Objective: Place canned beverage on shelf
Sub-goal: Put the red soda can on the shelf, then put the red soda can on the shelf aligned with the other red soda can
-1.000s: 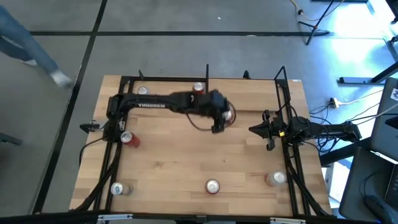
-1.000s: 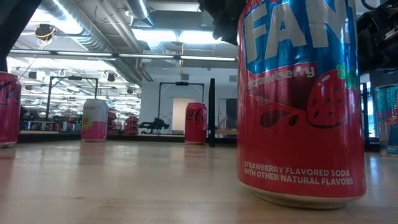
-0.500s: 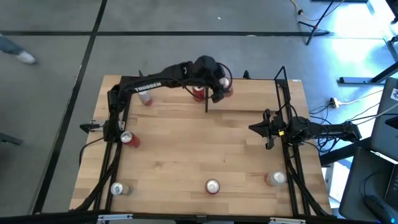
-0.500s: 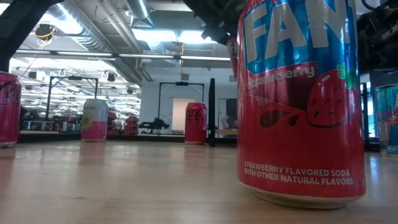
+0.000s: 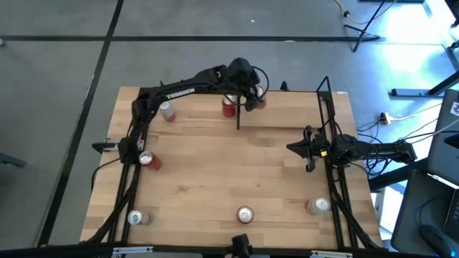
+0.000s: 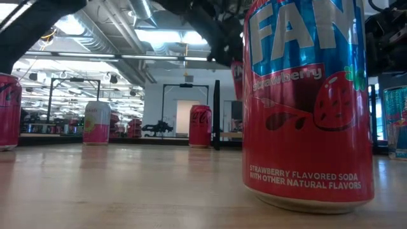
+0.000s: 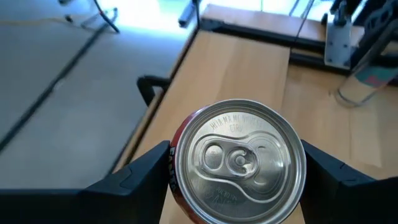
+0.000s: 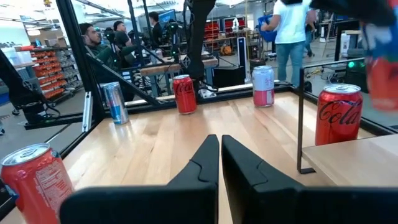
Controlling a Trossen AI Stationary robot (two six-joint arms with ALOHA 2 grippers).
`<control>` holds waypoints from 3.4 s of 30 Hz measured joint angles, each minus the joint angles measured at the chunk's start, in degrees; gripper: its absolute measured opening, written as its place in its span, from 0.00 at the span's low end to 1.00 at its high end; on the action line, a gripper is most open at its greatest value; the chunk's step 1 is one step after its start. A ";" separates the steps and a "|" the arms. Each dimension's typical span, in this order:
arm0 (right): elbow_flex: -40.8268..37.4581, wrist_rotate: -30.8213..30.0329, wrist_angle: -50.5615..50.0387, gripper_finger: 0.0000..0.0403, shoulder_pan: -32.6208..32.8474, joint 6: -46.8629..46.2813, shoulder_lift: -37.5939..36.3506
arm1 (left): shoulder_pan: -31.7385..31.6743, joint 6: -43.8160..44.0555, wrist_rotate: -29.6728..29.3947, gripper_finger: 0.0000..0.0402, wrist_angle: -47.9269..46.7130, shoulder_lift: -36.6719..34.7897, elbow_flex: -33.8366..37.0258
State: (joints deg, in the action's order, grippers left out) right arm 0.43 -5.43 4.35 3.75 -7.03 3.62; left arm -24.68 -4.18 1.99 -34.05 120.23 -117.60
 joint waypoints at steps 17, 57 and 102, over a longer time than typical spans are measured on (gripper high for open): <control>0.00 -0.05 -1.46 0.02 0.00 -0.07 0.00 | -1.46 -0.98 -0.65 0.60 -1.74 5.61 0.00; 0.00 -0.04 -2.13 0.02 -0.01 -0.17 -0.01 | 0.08 -5.46 -6.27 0.77 -3.00 6.27 0.20; 0.00 2.03 -2.96 0.02 0.00 -0.85 0.00 | -2.60 -1.03 -7.76 0.92 -18.53 -11.74 7.00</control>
State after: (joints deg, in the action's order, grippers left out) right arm 0.43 -3.40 1.39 3.75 -7.88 3.62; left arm -27.28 -5.21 -5.77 -52.58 108.49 -110.60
